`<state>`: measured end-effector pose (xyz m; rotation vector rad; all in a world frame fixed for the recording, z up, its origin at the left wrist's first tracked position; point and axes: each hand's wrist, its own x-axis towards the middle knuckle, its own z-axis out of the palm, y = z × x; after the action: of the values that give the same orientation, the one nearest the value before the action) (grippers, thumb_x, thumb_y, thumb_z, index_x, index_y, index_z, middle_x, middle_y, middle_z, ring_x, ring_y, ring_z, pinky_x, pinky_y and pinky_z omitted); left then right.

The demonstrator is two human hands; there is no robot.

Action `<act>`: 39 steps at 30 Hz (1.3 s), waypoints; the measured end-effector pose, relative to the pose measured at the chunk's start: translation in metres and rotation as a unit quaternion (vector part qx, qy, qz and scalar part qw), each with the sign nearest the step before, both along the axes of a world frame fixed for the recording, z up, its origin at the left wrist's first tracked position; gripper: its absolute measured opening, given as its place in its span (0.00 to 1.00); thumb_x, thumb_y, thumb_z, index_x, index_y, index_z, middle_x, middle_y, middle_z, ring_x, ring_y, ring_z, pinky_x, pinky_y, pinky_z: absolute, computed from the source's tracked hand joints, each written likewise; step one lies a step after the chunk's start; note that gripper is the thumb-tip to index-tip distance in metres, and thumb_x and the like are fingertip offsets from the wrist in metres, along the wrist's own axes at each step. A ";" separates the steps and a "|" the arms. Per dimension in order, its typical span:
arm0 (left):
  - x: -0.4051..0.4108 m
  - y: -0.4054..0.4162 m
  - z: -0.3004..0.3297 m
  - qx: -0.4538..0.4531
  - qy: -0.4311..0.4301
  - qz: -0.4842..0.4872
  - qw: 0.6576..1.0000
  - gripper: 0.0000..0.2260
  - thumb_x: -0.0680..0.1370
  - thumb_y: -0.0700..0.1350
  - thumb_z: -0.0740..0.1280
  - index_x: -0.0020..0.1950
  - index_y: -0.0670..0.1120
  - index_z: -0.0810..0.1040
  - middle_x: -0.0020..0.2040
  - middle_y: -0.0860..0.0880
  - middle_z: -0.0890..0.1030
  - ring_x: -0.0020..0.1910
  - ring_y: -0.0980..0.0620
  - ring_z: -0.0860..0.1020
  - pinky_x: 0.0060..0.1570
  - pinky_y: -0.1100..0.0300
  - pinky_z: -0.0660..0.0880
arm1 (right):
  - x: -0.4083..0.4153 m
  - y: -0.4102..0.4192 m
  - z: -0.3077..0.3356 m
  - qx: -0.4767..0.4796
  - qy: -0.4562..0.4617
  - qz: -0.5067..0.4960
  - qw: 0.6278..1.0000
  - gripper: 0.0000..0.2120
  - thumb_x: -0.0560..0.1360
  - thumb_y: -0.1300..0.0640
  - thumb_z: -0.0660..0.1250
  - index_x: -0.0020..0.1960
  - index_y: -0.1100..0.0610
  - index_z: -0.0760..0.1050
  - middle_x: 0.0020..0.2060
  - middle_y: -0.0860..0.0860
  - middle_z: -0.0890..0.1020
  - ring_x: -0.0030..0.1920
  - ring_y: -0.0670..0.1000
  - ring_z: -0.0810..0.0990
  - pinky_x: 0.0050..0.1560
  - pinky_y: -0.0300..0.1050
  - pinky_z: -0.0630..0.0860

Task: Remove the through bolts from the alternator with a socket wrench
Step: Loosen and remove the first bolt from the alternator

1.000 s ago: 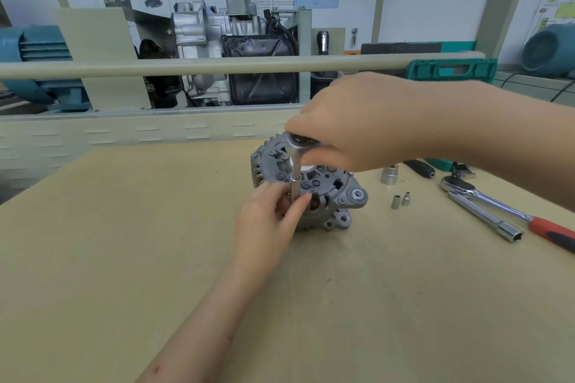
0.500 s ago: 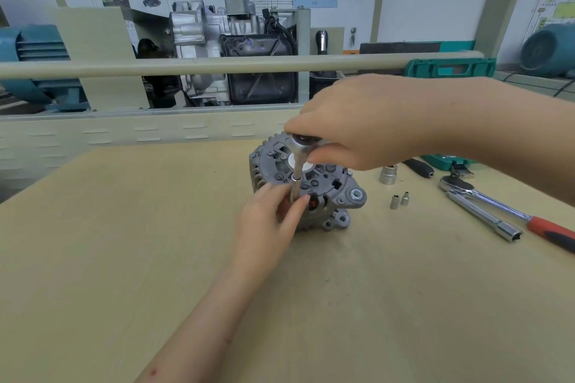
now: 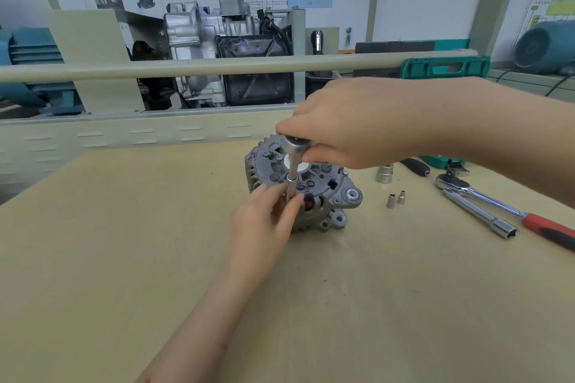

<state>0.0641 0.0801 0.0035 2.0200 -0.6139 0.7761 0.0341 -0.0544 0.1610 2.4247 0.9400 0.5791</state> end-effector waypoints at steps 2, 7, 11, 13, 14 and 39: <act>0.000 -0.001 0.001 0.005 -0.002 0.011 1.000 0.12 0.74 0.45 0.67 0.33 0.44 0.71 0.29 0.52 0.70 0.31 0.55 0.68 0.31 0.65 0.61 | 0.003 -0.001 0.001 -0.015 0.006 0.012 1.000 0.13 0.76 0.47 0.53 0.46 0.54 0.70 0.36 0.49 0.74 0.37 0.53 0.74 0.35 0.48 0.71; 0.002 -0.005 0.003 -0.029 0.016 0.042 0.999 0.14 0.71 0.49 0.69 0.31 0.47 0.68 0.27 0.54 0.68 0.30 0.58 0.67 0.32 0.66 0.62 | 0.007 -0.003 0.001 -0.025 0.009 0.021 0.999 0.12 0.77 0.46 0.53 0.43 0.54 0.66 0.34 0.49 0.71 0.35 0.52 0.72 0.31 0.46 0.68; 0.002 -0.002 0.003 -0.038 0.013 0.039 0.998 0.15 0.70 0.50 0.70 0.30 0.52 0.65 0.27 0.55 0.68 0.29 0.58 0.67 0.31 0.68 0.62 | 0.009 -0.002 -0.004 0.010 -0.009 0.022 1.000 0.13 0.75 0.45 0.52 0.47 0.51 0.71 0.35 0.49 0.75 0.35 0.52 0.74 0.31 0.46 0.68; 0.002 0.000 0.002 -0.033 0.012 0.023 0.999 0.12 0.71 0.49 0.70 0.31 0.50 0.69 0.28 0.54 0.68 0.30 0.58 0.67 0.32 0.68 0.63 | 0.012 -0.001 -0.005 0.022 0.002 0.010 1.000 0.18 0.71 0.45 0.49 0.51 0.50 0.72 0.38 0.49 0.77 0.36 0.53 0.75 0.36 0.50 0.73; 0.002 0.001 0.001 -0.025 0.008 0.014 1.000 0.11 0.72 0.48 0.70 0.32 0.48 0.71 0.28 0.54 0.69 0.30 0.57 0.68 0.32 0.67 0.63 | 0.015 0.001 -0.005 0.019 0.012 0.006 1.000 0.20 0.70 0.44 0.47 0.52 0.49 0.72 0.39 0.49 0.77 0.38 0.53 0.75 0.38 0.52 0.75; 0.003 0.002 0.001 0.070 0.047 0.027 0.996 0.18 0.75 0.46 0.66 0.29 0.47 0.63 0.26 0.53 0.63 0.26 0.55 0.62 0.28 0.62 0.58 | -0.017 0.003 0.008 -0.036 0.071 -0.031 0.996 0.10 0.77 0.46 0.50 0.43 0.52 0.60 0.36 0.48 0.69 0.42 0.53 0.72 0.37 0.45 0.66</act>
<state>0.0670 0.0823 0.0044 2.1956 -0.5758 0.6810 0.0171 -0.0512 0.1691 2.4456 0.9225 0.3500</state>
